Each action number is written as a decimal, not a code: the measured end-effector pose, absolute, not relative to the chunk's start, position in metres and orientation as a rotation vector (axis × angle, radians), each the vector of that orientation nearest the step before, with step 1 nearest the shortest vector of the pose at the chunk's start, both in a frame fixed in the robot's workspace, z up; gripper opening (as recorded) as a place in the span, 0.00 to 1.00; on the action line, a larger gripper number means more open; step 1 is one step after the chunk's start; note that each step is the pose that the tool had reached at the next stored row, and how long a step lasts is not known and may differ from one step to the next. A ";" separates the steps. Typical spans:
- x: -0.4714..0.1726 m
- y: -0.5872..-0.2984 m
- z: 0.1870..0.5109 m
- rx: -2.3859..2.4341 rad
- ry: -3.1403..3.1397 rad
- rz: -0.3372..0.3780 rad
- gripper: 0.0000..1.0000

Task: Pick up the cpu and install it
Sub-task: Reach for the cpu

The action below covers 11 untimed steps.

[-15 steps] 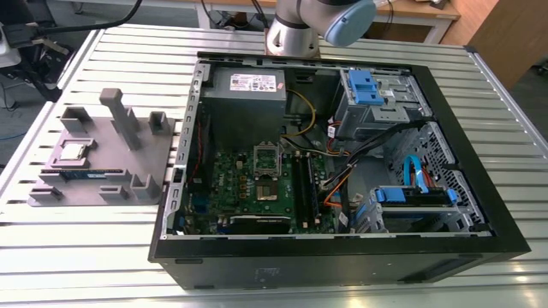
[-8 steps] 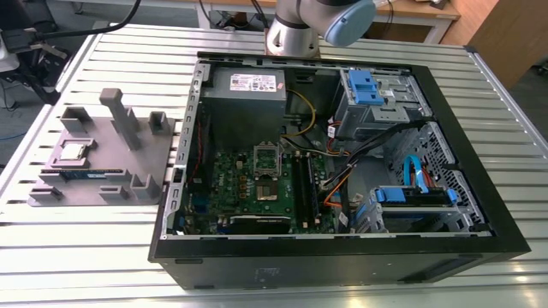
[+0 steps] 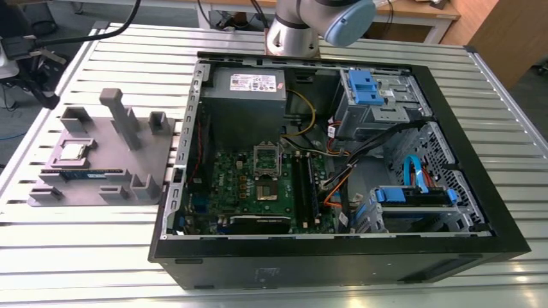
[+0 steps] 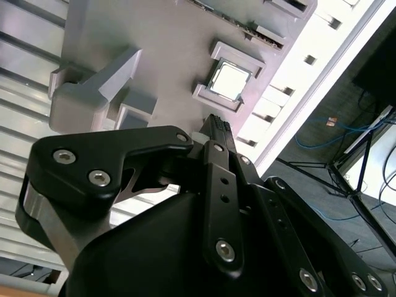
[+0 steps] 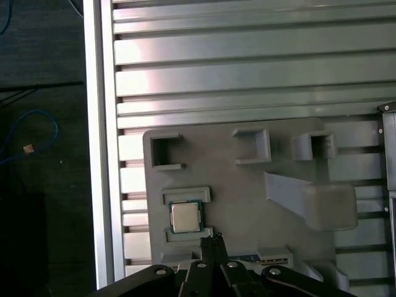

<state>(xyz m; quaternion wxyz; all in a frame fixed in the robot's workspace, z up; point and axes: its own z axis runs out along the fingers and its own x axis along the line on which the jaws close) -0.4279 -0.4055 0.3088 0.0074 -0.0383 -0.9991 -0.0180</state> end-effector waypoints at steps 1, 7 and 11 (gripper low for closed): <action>-0.428 -0.406 0.308 -0.120 -3.124 -0.056 0.11; -0.432 -0.407 0.302 -0.120 -3.124 -0.056 0.11; -0.434 -0.407 0.299 -0.120 -3.124 -0.056 0.11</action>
